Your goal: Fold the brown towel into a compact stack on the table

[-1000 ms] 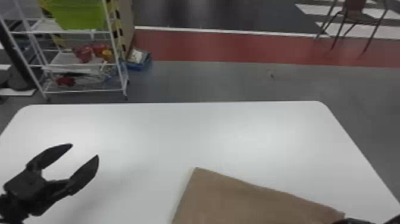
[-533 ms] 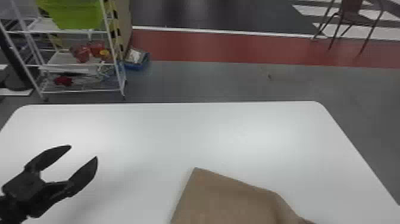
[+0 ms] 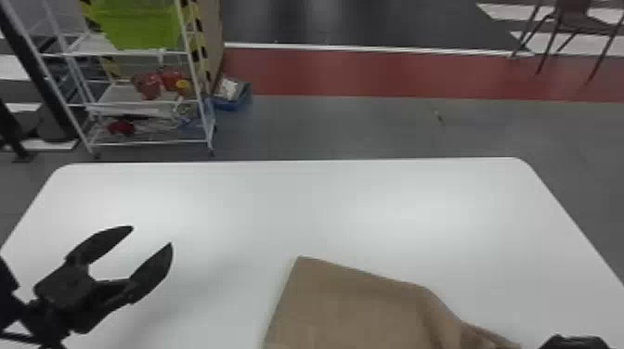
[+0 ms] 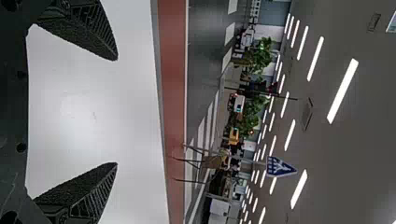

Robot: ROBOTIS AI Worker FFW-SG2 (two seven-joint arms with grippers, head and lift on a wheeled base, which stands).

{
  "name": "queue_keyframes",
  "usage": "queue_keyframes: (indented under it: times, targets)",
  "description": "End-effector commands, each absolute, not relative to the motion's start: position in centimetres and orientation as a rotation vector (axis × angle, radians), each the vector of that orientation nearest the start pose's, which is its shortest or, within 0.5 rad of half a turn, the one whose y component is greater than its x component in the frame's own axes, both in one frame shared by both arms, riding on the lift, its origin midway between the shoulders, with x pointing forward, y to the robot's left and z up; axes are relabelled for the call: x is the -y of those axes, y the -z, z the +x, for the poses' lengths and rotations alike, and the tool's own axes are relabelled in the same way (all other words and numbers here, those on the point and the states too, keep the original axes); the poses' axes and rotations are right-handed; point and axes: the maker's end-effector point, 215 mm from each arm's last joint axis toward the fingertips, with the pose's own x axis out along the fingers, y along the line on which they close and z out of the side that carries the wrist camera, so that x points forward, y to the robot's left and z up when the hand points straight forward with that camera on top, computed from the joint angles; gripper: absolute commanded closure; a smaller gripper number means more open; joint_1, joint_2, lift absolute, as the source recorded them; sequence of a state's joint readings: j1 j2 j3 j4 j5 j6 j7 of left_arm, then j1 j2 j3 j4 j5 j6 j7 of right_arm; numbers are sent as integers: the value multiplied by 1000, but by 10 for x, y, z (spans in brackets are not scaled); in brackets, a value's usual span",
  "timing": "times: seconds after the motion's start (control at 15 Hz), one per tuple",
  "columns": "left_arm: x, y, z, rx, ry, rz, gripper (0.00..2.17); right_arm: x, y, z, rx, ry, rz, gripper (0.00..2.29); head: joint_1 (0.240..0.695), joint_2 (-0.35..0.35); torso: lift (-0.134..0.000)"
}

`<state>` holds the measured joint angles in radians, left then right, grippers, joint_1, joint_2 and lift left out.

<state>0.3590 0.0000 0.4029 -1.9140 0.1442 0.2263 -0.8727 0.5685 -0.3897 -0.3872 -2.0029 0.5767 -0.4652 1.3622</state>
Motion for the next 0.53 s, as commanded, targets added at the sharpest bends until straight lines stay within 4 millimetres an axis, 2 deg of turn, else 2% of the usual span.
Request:
queue_keyframes:
  times: [0.0, 0.13, 0.27, 0.4, 0.47]
  targets:
    - [-272, 381, 430, -173, 489, -137, 76, 275, 450, 288, -458, -1323, -1150, 1706, 695, -32, -119]
    - [-274, 382, 431, -174, 485, -141, 76, 254, 451, 304, -423, -1331, -1140, 1706, 695, -14, -119]
    - [-278, 382, 430, -174, 479, -139, 76, 231, 443, 317, -366, -1335, -1138, 1706, 695, 26, -119]
    - [-287, 380, 429, -170, 466, -137, 76, 225, 425, 319, -325, -1326, -1171, 1706, 695, 56, -119]
    - [-289, 380, 429, -170, 464, -136, 76, 233, 415, 310, -328, -1316, -1199, 1706, 695, 70, -119]
